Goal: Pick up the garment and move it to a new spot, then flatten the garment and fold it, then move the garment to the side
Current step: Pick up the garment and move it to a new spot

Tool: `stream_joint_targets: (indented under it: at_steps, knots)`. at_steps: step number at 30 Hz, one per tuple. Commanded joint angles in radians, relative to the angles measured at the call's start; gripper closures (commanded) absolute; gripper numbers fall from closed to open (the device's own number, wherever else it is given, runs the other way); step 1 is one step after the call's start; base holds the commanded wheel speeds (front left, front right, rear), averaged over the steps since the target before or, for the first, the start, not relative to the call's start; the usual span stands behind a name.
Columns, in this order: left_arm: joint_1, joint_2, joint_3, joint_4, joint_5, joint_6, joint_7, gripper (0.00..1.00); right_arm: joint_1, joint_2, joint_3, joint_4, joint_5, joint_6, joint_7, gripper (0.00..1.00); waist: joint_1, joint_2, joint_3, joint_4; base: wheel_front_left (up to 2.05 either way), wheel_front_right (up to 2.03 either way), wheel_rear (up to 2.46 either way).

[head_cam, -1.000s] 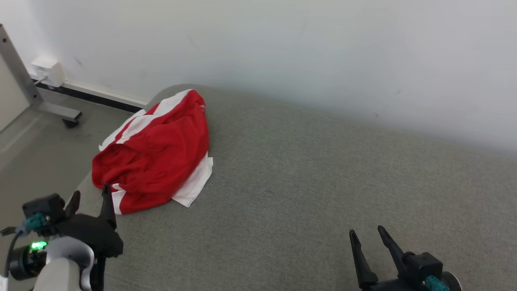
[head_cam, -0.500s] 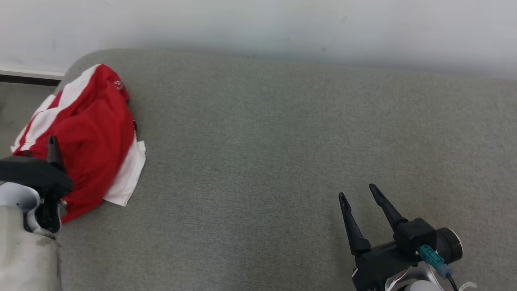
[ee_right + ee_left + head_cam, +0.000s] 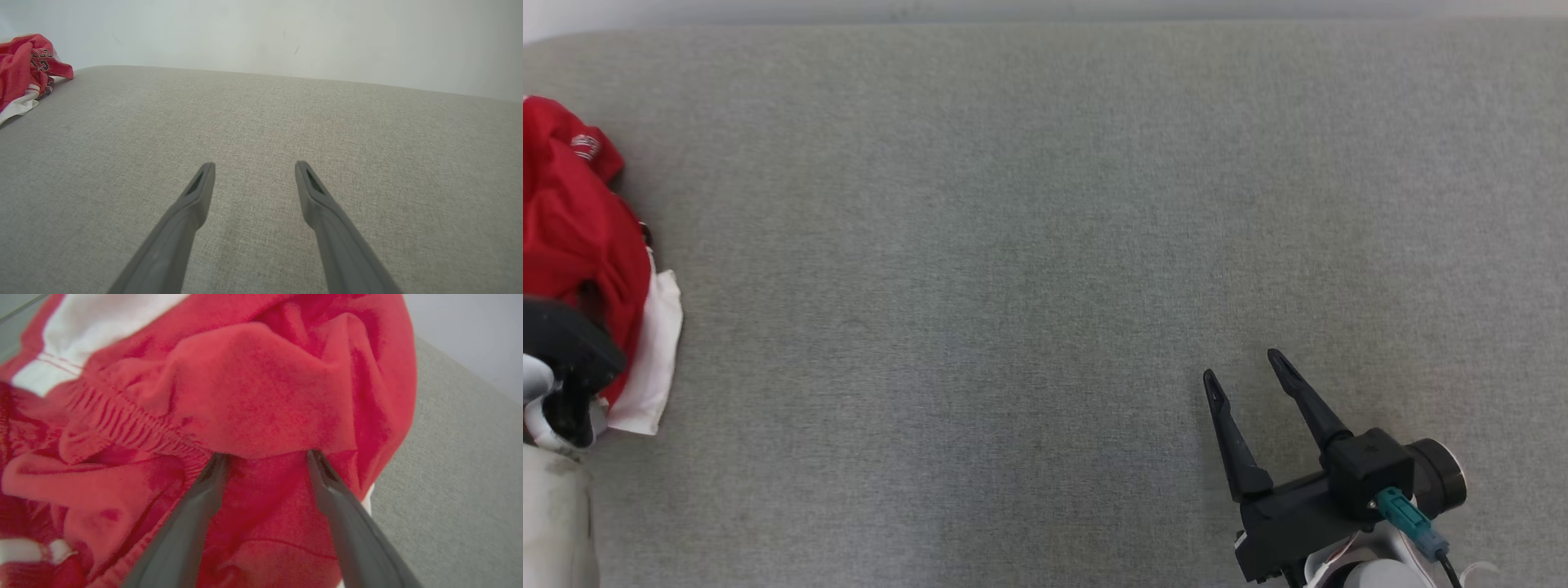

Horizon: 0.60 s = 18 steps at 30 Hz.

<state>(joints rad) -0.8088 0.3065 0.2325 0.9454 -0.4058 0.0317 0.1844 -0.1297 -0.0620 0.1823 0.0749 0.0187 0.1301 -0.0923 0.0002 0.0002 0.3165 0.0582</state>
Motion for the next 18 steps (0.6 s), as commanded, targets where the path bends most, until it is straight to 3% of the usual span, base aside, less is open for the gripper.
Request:
stream_joint_targets:
  at_steps: [1,10,18]
  knots:
    - [-0.021,0.005,-0.006,-0.007,0.011,-0.002,-0.006,1.00,-0.008,-0.002,-0.004,-0.006,-0.001,0.001,0.000,0.00,-0.0002,-0.0002,0.036,-0.024,0.00,0.00,0.00]
    - [-0.044,0.071,-0.048,-0.073,0.038,-0.023,0.048,1.00,-0.007,0.007,-0.011,0.030,0.030,0.001,-0.034,0.00,-0.0002,-0.0002,-0.013,0.012,0.00,0.00,0.00]
    - [-0.067,0.149,-0.077,-0.223,0.050,-0.082,0.095,1.00,0.005,0.012,-0.013,0.115,0.080,0.001,-0.087,0.00,-0.0002,-0.0002,-0.141,0.022,0.00,0.00,0.00]
